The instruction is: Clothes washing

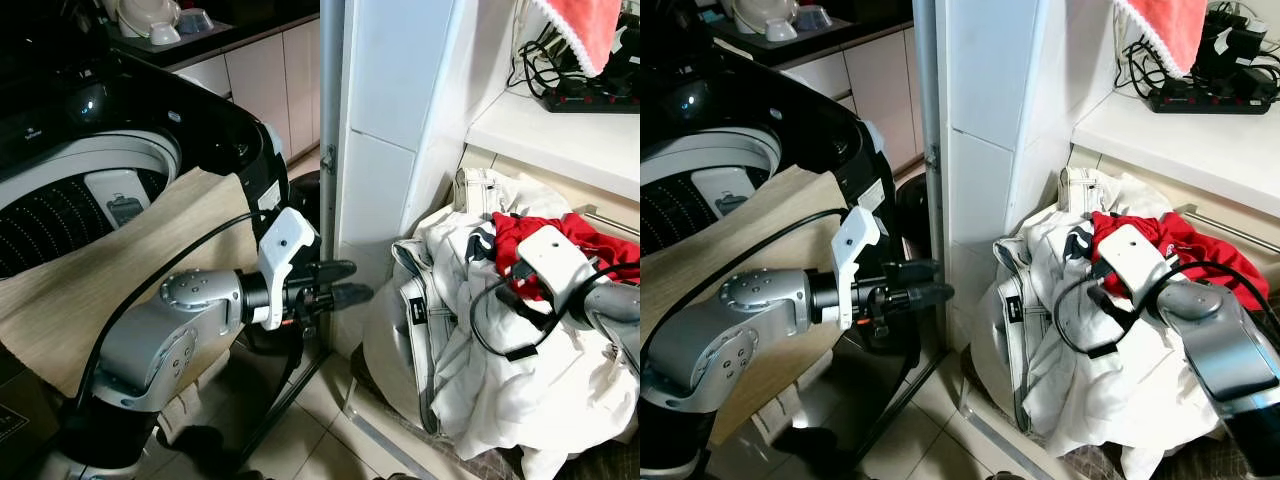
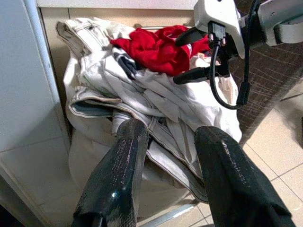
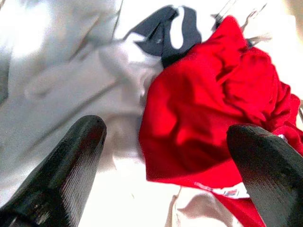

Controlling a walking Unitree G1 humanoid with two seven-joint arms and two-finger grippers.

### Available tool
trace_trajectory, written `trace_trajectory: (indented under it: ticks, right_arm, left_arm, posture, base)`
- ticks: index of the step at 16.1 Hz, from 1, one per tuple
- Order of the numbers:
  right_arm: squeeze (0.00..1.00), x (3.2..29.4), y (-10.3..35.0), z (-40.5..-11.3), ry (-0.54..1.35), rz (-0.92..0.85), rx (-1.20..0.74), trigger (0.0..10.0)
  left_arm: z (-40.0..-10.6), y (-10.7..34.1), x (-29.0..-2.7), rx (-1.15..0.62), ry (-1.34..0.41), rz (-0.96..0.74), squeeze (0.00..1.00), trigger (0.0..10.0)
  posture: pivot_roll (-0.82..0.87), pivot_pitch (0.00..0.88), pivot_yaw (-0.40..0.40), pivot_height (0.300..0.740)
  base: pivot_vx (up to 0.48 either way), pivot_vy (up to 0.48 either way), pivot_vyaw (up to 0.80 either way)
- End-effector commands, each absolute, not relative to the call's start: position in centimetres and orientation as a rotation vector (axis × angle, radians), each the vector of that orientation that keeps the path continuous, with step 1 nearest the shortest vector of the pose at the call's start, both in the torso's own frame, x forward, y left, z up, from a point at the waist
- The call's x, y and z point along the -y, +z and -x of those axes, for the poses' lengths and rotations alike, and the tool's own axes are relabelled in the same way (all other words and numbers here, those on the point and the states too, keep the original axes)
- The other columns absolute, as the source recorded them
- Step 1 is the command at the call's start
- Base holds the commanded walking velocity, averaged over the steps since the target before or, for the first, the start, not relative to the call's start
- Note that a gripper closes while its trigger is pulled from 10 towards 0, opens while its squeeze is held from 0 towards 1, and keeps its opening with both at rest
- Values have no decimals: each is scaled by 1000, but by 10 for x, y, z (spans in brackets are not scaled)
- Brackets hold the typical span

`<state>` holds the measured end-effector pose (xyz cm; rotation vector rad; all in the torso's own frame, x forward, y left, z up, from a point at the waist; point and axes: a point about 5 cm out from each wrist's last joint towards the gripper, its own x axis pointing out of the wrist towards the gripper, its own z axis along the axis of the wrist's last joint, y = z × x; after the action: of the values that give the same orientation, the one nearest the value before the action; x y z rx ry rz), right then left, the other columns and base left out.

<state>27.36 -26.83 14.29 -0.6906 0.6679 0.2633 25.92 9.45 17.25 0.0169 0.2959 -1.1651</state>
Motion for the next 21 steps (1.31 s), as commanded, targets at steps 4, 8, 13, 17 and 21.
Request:
trace_trajectory:
  ticks: [4, 8, 13, 17, 21]
  right_arm:
    - [0, 270, 144, -269, 305, 765, -688, 10000]
    - [0, 285, 133, -271, 192, 717, -711, 10000]
    - [0, 295, 127, -274, 107, 681, -688, 10000]
    - [0, 301, 129, -282, 38, 676, -620, 4039]
    - [0, 299, 134, -285, 50, 656, -596, 0]
  left_arm:
    - [-255, 174, -93, -310, -1190, -31, 0, 10000]
    - [-255, 173, -92, -321, -1201, -39, 0, 10000]
    - [-255, 174, -92, -317, -1205, -45, 0, 10000]
    - [-256, 175, -92, -314, -1205, -47, 0, 10000]
    - [-256, 175, -93, -316, -1207, -49, 0, 10000]
  posture:
    - [-84, 0, 43, 740]
    - [-85, 0, 44, 740]
    - [-83, 0, 47, 740]
    - [-78, 0, 46, 740]
    - [-78, 0, 47, 740]
  base:
    - [0, 0, 0]
    - [0, 0, 0]
    - [0, 0, 0]
    - [0, 0, 0]
    - [0, 0, 0]
